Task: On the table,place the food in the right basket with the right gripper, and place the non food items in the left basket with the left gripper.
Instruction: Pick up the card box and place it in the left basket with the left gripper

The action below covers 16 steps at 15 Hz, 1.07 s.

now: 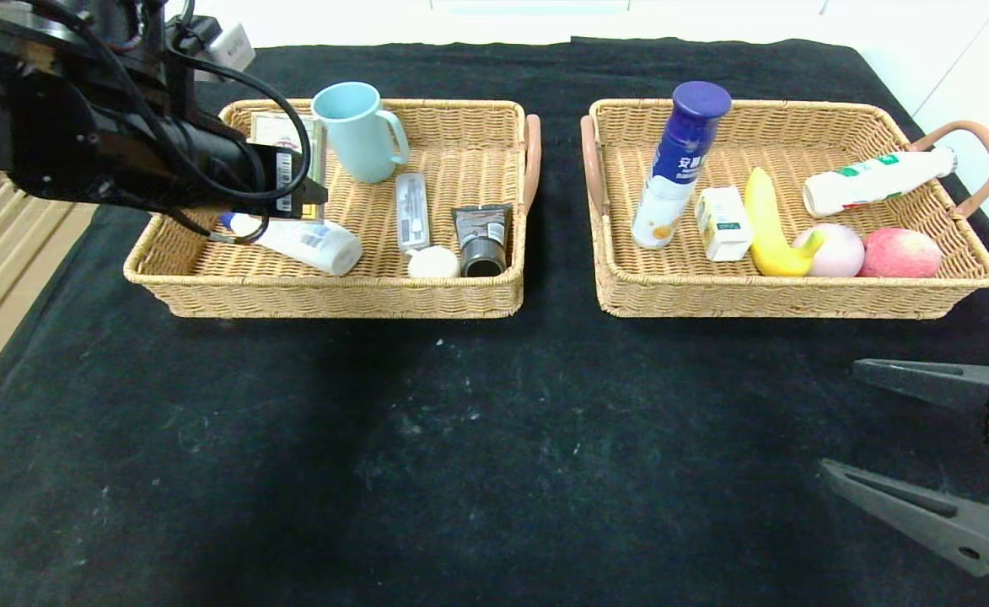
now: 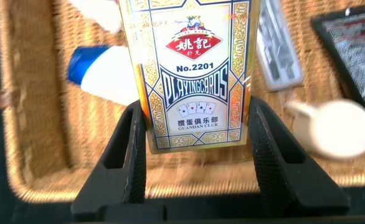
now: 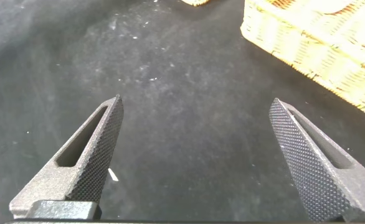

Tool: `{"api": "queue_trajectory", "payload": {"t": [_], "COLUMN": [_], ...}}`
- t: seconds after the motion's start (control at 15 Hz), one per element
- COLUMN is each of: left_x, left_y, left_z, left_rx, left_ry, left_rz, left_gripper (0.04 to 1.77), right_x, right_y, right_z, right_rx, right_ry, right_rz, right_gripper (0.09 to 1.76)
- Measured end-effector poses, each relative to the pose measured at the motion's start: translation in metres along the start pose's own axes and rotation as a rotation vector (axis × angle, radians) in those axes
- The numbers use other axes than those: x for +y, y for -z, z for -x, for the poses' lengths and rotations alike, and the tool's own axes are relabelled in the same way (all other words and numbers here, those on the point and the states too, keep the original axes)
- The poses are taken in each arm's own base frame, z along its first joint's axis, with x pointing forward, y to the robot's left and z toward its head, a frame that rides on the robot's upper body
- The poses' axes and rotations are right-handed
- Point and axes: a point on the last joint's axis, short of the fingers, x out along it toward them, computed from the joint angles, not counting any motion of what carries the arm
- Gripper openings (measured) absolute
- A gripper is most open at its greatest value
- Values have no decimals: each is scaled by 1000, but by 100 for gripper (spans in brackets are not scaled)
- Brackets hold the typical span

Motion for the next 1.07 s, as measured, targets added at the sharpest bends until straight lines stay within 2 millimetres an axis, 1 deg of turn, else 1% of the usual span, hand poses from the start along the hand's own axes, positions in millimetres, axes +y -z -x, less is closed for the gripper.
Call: {"api": "queue_trajectory", "payload": {"t": [0.13,0.27,0.33,0.4,0.53,0.67,0.87,1.07], "left_x": [-3,-5,-5,-6,-6,-6,-6,-4], "left_y": [1,4,5,5,6,6,6,8], "left_z": [-13,-20,-22,-23,-24,-25,-23,-13], "left_rx": [-27,-11,-7,-5,-2,0,3,8], "left_ry": [-2,-1,-1,-1,-5,-9,-10,-10], "left_rz": [8,0,-1,-2,-2,-2,-3,-1], "left_gripper": [101,101,106,114,128,137,148,155], "right_x": [-2,-4,-4,-4,-4,-4,-3,-3], "right_y": [0,-1,-1,0,0,0,0,0], "right_z": [-1,-1,-1,-1,0,0,0,0], "right_rx": [0,-3,-2,-1,-1,-2,-1,-1], "right_ry": [11,18,18,19,19,19,19,18], "right_rz": [1,6,8,8,8,8,8,6], "right_gripper": [171,171,171,171,171,171,171,171]}}
